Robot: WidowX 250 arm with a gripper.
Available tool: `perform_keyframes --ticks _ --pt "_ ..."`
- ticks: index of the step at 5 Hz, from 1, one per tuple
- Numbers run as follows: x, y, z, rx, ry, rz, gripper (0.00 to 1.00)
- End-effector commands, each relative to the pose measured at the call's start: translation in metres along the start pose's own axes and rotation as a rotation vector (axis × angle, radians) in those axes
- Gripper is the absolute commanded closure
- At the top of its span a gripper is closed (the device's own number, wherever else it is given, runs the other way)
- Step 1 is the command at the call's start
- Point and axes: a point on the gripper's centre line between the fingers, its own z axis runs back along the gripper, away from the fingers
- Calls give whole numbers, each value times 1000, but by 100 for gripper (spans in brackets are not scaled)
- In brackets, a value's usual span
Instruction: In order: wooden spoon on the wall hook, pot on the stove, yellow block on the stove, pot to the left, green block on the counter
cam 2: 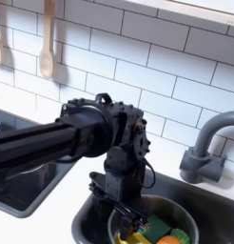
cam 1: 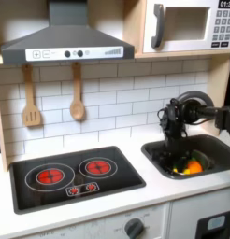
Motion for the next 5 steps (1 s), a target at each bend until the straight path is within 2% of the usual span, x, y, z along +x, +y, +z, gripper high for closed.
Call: perform_keyframes --ticks 1,2,3,5 --pt "-8 3 -3 9 -5 77 100" --pt "-7 1 10 0 -68 74 100" --pt "-9 -1 20 7 -93 83 100" --pt "-11 -5 46 -13 -142 95 100"
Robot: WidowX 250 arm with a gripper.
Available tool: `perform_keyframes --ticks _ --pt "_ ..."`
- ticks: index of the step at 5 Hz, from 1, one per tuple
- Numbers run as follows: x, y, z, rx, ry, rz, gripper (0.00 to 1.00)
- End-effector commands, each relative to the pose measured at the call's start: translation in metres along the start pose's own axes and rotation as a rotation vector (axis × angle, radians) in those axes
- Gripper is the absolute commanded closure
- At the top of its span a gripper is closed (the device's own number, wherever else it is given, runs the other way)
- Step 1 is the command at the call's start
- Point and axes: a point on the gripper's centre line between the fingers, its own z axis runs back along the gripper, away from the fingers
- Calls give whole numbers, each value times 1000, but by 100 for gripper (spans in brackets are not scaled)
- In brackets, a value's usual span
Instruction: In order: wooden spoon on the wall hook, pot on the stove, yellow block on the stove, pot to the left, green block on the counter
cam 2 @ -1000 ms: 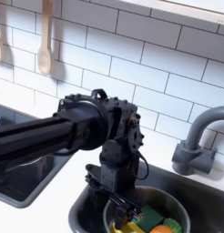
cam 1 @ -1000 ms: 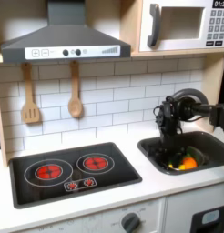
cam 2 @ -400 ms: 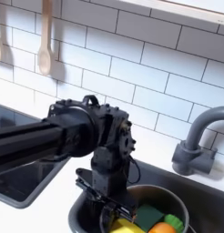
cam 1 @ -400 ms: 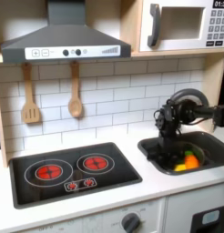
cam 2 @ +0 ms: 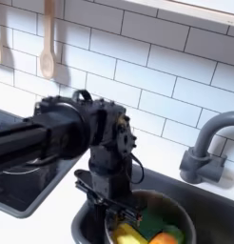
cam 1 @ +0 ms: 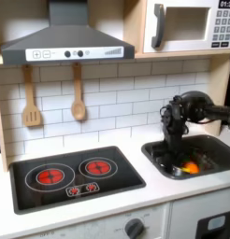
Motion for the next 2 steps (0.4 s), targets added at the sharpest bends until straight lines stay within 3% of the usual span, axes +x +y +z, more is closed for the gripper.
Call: perform_keyframes --ticks 1,2 --pt "3 1 21 -16 -39 10 100" --pt "5 -2 36 -18 -77 4 100"
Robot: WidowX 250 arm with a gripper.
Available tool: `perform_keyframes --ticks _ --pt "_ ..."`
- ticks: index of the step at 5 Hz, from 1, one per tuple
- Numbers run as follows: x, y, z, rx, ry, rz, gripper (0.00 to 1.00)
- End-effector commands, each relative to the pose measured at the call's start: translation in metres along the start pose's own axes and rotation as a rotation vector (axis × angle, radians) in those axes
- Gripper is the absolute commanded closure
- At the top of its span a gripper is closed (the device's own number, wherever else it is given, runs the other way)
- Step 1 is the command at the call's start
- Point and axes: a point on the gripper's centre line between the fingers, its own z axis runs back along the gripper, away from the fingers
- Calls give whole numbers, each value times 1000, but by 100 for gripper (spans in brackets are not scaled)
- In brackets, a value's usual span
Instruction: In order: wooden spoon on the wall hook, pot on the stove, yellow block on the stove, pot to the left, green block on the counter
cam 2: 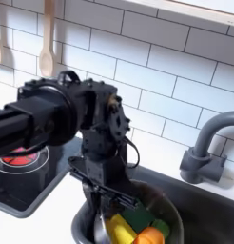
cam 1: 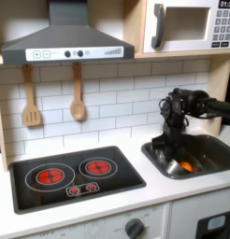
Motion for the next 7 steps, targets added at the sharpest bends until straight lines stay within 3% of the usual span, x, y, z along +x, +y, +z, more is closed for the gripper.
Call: perform_keyframes --ticks 1,3,4,5,6,7 --pt "8 -5 27 -12 -70 -10 100" --pt "18 8 42 1 -103 11 100" --pt "31 32 59 29 -161 92 100" --pt "33 41 65 34 -174 115 100" --pt "29 34 48 17 -110 89 100" --pt "28 17 29 11 -46 27 0"
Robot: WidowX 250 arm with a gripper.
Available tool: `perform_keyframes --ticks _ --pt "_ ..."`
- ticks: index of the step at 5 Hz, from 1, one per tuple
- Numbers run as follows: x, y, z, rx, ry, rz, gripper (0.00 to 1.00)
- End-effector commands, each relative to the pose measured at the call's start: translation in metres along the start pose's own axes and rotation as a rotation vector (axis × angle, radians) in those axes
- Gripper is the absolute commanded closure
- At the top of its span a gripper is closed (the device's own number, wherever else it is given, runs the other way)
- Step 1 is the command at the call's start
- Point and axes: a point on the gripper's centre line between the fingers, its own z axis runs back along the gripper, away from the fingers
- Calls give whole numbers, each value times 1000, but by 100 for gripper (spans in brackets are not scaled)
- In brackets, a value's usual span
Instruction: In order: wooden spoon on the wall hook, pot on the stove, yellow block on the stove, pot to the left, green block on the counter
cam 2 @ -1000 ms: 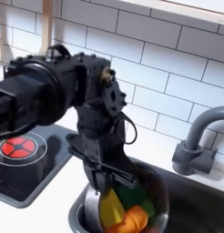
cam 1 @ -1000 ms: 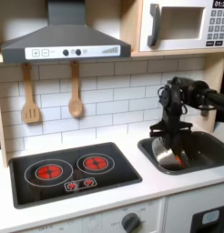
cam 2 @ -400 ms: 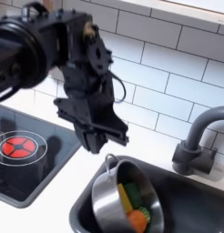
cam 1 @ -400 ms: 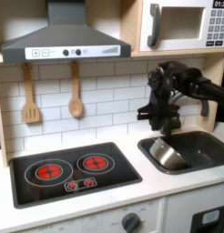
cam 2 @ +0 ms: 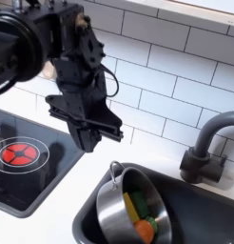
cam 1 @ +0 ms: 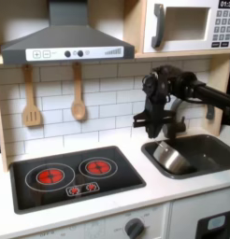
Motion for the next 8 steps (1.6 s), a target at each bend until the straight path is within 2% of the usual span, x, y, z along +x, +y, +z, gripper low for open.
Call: perform_keyframes --ticks 1,3,4,5,6,7,8 --pt "-8 -40 -25 -17 83 -112 0" --pt "-5 -33 -29 21 74 -102 0" --pt "-2 -28 -29 22 73 -92 0" --pt "3 -27 -23 8 57 -91 0" --pt "5 -19 -23 28 56 -84 0" --pt "4 -14 -28 31 68 -71 0" --pt "1 -18 -37 39 86 -81 0"
